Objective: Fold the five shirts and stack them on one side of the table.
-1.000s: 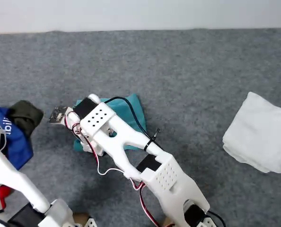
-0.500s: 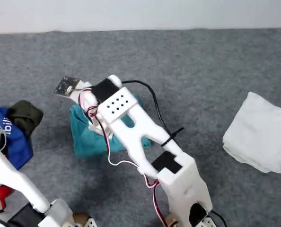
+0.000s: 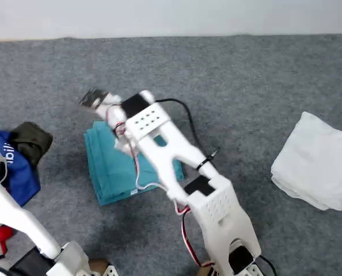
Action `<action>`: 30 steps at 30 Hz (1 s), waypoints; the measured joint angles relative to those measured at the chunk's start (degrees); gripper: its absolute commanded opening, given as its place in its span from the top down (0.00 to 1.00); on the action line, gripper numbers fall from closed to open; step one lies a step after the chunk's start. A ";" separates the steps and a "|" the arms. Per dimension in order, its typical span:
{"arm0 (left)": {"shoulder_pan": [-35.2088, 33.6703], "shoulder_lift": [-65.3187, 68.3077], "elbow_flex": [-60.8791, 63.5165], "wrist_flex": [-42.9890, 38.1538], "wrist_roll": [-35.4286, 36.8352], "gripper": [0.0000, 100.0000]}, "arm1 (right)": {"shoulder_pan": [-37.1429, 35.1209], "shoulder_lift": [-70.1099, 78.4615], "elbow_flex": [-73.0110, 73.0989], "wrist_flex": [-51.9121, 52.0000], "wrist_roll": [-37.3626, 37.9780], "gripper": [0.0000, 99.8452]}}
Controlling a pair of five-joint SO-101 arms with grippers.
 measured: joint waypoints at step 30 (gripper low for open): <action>0.00 0.00 0.00 0.00 0.00 0.99 | 2.46 10.20 -27.78 2.11 1.05 0.74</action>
